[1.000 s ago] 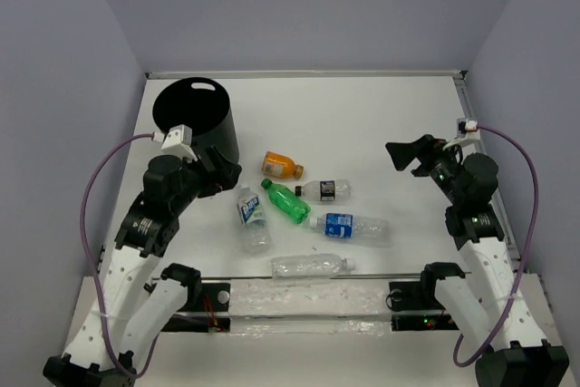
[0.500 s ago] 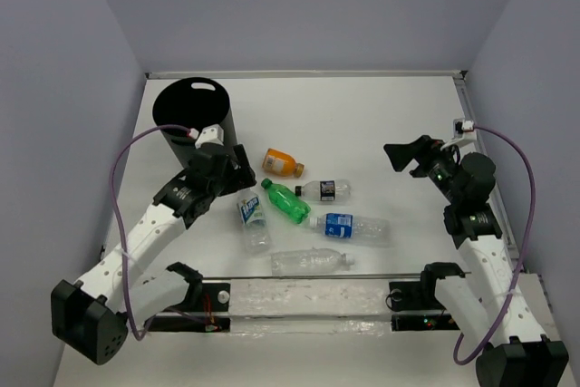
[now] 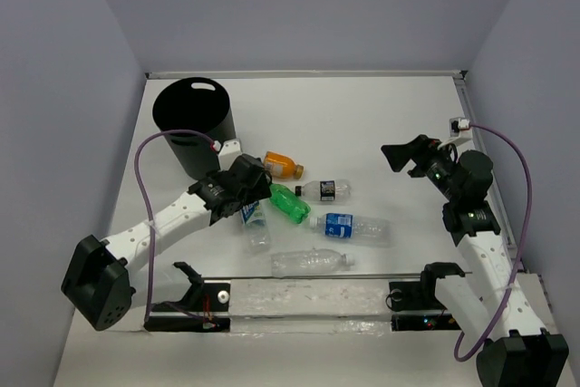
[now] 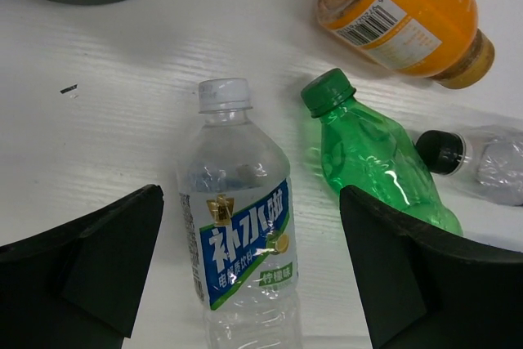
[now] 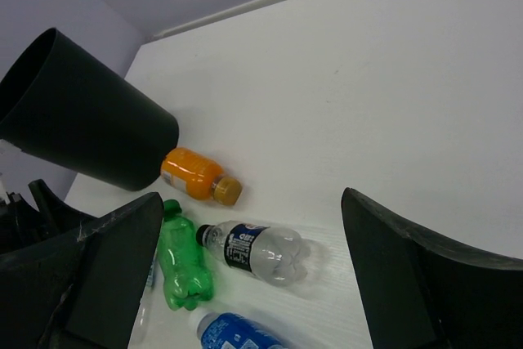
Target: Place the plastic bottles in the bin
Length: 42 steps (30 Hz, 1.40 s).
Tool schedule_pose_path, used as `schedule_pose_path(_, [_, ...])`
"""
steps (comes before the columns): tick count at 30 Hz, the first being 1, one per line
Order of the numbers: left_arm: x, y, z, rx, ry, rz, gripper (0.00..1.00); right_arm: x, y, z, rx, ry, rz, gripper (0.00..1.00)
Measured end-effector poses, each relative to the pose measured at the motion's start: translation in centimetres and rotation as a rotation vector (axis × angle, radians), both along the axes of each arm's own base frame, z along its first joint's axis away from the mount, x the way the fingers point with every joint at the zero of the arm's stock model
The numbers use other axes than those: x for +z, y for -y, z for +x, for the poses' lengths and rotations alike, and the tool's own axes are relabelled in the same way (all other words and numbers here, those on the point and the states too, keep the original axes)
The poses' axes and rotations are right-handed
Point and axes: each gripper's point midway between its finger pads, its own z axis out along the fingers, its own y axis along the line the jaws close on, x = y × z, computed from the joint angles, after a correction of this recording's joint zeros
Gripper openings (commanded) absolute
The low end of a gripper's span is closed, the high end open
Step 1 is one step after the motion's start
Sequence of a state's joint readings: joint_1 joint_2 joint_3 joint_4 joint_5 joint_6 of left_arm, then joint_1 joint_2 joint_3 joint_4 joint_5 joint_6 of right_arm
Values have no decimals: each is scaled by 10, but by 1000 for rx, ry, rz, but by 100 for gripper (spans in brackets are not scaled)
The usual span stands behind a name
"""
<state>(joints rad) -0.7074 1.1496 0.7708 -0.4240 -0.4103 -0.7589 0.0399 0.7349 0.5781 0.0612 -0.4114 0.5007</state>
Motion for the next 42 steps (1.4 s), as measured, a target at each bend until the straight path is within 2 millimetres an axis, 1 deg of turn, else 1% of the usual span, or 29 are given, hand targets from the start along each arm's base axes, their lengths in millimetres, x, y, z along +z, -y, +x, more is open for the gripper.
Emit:
schedule_pose_path(4, [-17,-5,1,30,-25,51,99,-2,-1,0,7,-6,0,95])
schedule_pose_path(6, [-31,-8,-1,40,-50,86,98,-3,-1,1,8,-10,0,95])
schedule_pose_path(7, [-33,-8,-2,39,-52,89,98,-3,-1,1,9,-11,0,95])
schedule_pose_path(9, [-41,-9,-4,41,-65,103,95,-3,-2,1,11,-13,1,95])
schedule_pose_path(10, [-45,-10,-4,42,-70,107,93,-3,-2,1,12,-13,1,95])
schedule_pose_path(11, [-49,-10,-5,44,-76,110,88,-4,-2,1,13,-13,1,95])
schedule_pose_path(12, [-52,-10,-5,45,-80,113,85,-4,-2,1,13,-14,1,95])
schedule_pose_path(13, [-55,-10,-5,47,-81,114,76,-4,-2,1,14,-15,1,95])
schedule_pose_path(14, [-56,-11,-5,51,-82,116,72,-4,-2,1,15,-16,1,95])
schedule_pose_path(16, [-56,-11,-4,53,-78,117,65,-6,-2,1,16,-21,1,95])
schedule_pose_path(17, [-55,-11,-3,59,-70,115,58,-6,-2,2,16,-23,1,95])
schedule_pose_path(20, [-52,-11,-1,65,-54,112,49,-7,-3,2,16,-25,1,95])
schedule_pose_path(24, [-38,-14,-2,69,-23,89,45,-7,-3,2,19,-24,1,95])
schedule_pose_path(26, [-22,-17,-5,68,2,70,43,-7,-3,1,20,-24,1,95])
schedule_pose_path(28, [9,-17,-4,60,50,34,43,-7,-3,1,20,-24,1,95])
schedule_pose_path(30, [64,-13,2,52,154,-41,43,-7,-4,1,23,-24,2,95])
schedule_pose_path(31, [96,-12,5,44,213,-74,43,-7,-4,1,24,-24,2,95])
schedule_pose_path(32, [135,-12,9,42,293,-113,43,-7,-4,1,26,-25,2,95])
schedule_pose_path(33, [166,-13,12,43,356,-146,43,-6,-4,1,28,-24,2,95])
schedule_pose_path(34, [207,-17,14,51,441,-171,43,-6,-5,0,33,-24,3,95])
schedule_pose_path(35, [232,-21,15,60,491,-184,43,-6,-5,0,36,-24,3,95])
schedule_pose_path(37, [301,-35,22,110,649,-191,46,-5,-8,-2,50,-21,5,95])
schedule_pose_path(38, [327,-42,24,141,715,-198,46,-5,-8,-2,55,-19,5,95])
schedule_pose_path(40, [359,-60,28,210,818,-149,46,-3,-10,-3,69,-12,6,95])
schedule_pose_path(42, [379,-79,34,290,883,-74,46,-2,-13,-5,85,-3,5,94])
